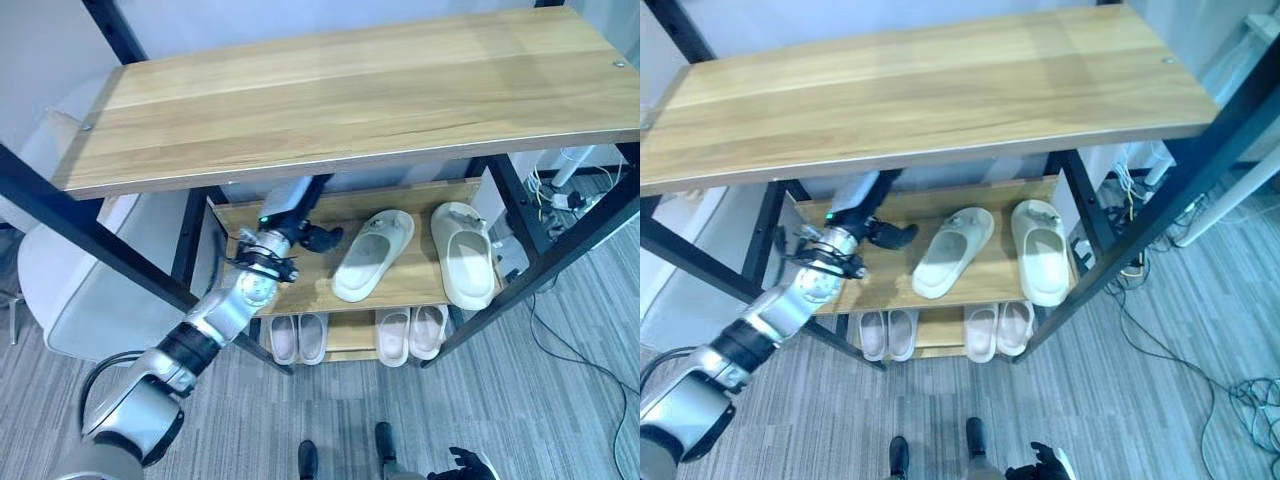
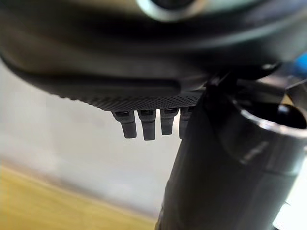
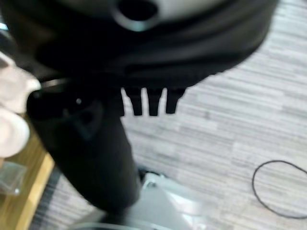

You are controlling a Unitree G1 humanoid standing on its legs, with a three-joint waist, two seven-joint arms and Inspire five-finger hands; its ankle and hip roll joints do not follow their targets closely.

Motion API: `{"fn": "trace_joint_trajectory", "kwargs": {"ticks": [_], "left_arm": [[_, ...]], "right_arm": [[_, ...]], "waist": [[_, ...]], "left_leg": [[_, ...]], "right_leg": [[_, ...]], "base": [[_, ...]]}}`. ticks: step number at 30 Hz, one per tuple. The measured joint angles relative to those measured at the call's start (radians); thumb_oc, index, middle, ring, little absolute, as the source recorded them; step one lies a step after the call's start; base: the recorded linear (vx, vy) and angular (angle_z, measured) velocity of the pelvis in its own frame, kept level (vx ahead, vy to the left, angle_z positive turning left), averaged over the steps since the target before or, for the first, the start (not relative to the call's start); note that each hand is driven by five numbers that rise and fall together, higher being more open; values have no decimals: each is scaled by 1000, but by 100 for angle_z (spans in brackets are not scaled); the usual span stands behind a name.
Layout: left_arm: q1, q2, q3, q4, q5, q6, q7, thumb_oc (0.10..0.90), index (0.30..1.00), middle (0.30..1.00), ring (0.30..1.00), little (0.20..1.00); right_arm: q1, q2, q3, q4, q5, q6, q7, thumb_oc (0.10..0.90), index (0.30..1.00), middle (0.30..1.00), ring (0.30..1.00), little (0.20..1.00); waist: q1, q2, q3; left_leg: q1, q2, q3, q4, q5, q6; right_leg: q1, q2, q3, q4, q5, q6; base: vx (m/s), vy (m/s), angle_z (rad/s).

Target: Arrange the slippers neatly on the shoe rack.

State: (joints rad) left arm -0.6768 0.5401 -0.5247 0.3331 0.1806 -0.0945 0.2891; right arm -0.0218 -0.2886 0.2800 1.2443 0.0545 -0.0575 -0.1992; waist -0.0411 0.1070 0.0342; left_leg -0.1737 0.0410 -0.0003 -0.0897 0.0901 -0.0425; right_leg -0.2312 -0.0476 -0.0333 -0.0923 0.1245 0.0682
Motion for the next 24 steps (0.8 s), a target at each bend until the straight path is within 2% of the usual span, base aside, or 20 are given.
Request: {"fn": "trace_joint_trajectory", "kwargs": {"ticks": [6, 10, 20, 24], "left_arm": [[184, -9, 9, 7, -20, 3, -47, 800, 900, 900, 900, 900], [244, -34, -17, 7, -19, 3, -103, 800, 900, 900, 900, 900], [247, -118, -69, 6, -24, 2, -168, 800, 900, 900, 900, 900], [247, -142, -102, 2, -96, 2, -195, 800, 900, 900, 900, 900]], "right_arm": [[8, 4, -23, 3, 0, 6, 17, 800, 900, 900, 900, 900], [10, 6, -22, 3, -1, 7, 18, 800, 900, 900, 900, 900], [21, 18, -31, 4, -2, 8, 18, 800, 900, 900, 900, 900], [22, 23, -31, 4, -2, 10, 18, 800, 900, 900, 900, 900]], "waist": [[5, -2, 1], [7, -7, 5], [0, -9, 6], [-2, -9, 6]], "left_leg": [[14, -1, -11, 0, -1, -1], [22, -2, -11, 0, -1, -1], [32, 0, -10, 0, -2, -1], [32, 0, -9, 0, -3, 0]], "right_leg": [[21, -2, -18, 0, -3, -1], [30, -3, -19, -1, -3, 0], [38, -1, -16, -1, -7, 1], [37, -1, -15, 0, -7, 1]], "base": [[4, -3, 6], [3, 3, 2], [0, 0, 0], [0, 0, 0]]}}
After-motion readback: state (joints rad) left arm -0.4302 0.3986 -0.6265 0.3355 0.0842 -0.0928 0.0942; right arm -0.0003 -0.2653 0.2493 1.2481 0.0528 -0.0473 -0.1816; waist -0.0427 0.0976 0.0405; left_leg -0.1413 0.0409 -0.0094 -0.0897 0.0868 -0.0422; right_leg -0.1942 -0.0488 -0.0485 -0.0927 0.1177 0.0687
